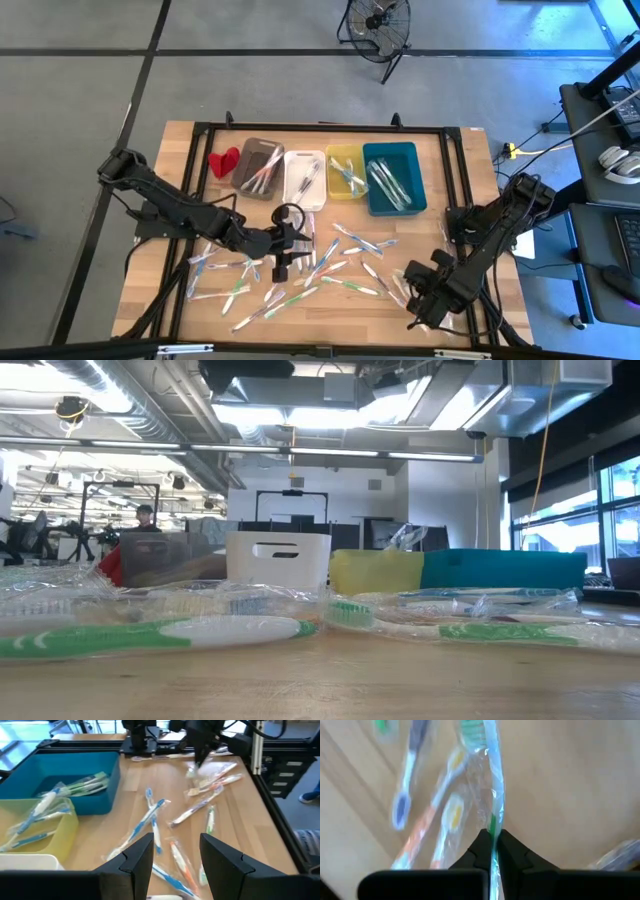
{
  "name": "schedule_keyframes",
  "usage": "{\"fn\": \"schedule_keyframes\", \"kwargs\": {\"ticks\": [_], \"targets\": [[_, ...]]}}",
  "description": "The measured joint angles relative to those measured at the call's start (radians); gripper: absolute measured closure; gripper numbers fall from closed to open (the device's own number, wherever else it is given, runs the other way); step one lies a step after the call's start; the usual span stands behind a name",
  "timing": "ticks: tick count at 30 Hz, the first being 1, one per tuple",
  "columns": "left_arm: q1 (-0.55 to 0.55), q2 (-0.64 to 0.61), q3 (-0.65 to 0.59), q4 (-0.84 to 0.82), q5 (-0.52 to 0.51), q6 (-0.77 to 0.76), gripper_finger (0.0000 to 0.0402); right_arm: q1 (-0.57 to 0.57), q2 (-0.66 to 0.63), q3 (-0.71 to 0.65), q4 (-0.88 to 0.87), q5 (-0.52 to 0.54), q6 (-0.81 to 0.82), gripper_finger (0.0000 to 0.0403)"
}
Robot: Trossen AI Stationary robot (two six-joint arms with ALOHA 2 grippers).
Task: Pick & Place Toothbrushes
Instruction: Put the green toothbrush into the blue bin
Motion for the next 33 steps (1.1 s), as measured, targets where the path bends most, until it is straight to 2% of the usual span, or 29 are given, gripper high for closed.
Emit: {"fn": "schedule_keyframes", "kwargs": {"ticks": [7,16,23,28,33], "targets": [[-0.036,0.0,0.0,0.003,0.0,-0.015,0.0247,-0.041,-0.001,0.064,-0.152,0.229,-0.031,0.0391],[-0.084,0.0,0.0,0.003,-0.04,-0.025,0.0247,-0.116,-0.002,0.07,-0.166,0.331,-0.113,0.0391],[-0.122,0.0,0.0,0.002,-0.094,-0.05,0.0247,-0.159,-0.003,0.07,-0.19,0.474,-0.119,0.0391],[-0.144,0.0,0.0,0.002,-0.136,-0.074,0.0247,-0.222,-0.047,0.07,-0.278,0.458,-0.029,0.0391],[-0.157,0.0,0.0,0.002,-0.162,-0.079,0.0247,-0.282,-0.148,0.07,-0.294,0.438,-0.068,0.0391]]}}
